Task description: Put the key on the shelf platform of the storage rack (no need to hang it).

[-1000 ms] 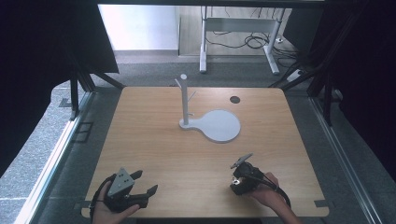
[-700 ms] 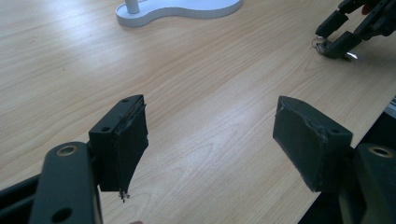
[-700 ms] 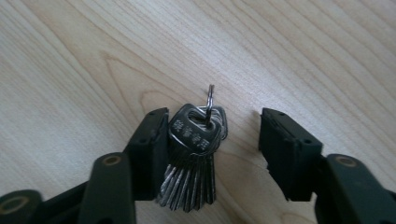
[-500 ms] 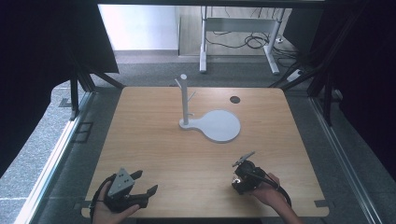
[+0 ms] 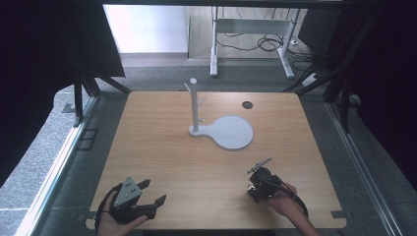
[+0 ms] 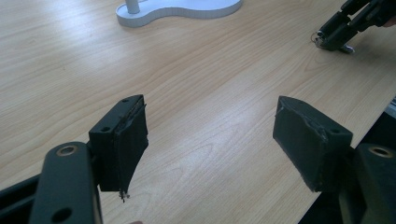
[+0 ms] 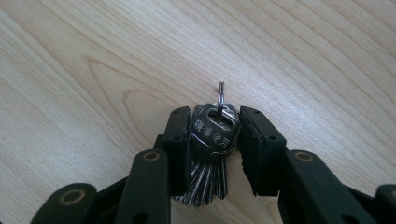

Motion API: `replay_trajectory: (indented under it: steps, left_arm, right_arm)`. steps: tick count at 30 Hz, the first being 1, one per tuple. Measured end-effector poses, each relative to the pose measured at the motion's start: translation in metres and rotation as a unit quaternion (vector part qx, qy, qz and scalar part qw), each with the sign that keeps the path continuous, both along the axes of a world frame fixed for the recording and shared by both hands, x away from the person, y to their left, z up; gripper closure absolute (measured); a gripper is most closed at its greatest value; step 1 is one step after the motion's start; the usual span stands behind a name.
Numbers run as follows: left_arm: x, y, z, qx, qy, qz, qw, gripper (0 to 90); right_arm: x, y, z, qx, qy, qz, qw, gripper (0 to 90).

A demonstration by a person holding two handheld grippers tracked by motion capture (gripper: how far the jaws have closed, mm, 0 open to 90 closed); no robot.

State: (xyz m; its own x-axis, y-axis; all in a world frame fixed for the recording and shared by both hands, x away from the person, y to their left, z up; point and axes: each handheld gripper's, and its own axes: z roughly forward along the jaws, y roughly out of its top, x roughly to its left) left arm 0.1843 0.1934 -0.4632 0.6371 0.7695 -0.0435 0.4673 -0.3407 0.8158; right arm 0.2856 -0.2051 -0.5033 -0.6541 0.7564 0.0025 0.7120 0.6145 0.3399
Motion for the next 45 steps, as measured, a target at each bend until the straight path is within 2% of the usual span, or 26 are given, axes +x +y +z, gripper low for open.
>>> replay_trajectory:
  steps: [9, 15, 30, 36, 37, 45]
  left_arm:
    - [0.000, 0.001, 0.000, -0.001, 0.000, 0.002, 1.0000, 26.5]
    - [0.000, 0.002, 0.001, -0.002, -0.001, 0.003, 1.0000, 26.5]
    - [-0.001, 0.005, 0.002, -0.003, -0.004, 0.006, 1.0000, 26.5]
    - [0.000, 0.006, 0.001, -0.004, -0.002, 0.010, 0.9999, 26.5]
    - [0.001, 0.007, 0.001, -0.003, -0.003, 0.009, 1.0000, 26.5]
    - [-0.001, 0.007, 0.003, -0.005, -0.004, 0.010, 0.9999, 26.5]
  right_arm:
    - [0.003, -0.003, 0.001, -0.002, 0.002, 0.000, 1.0000, 66.4]
    - [0.004, -0.006, 0.011, 0.005, -0.005, 0.004, 1.0000, 66.6]
    - [0.001, -0.008, 0.027, 0.003, -0.020, 0.012, 0.9997, 66.7]
    - [0.000, -0.009, 0.039, -0.001, -0.031, 0.014, 0.9994, 66.7]
    - [0.000, -0.011, 0.047, -0.001, -0.036, 0.016, 0.9992, 66.7]
    - [0.001, -0.013, 0.070, -0.003, -0.056, 0.016, 0.9983, 66.7]
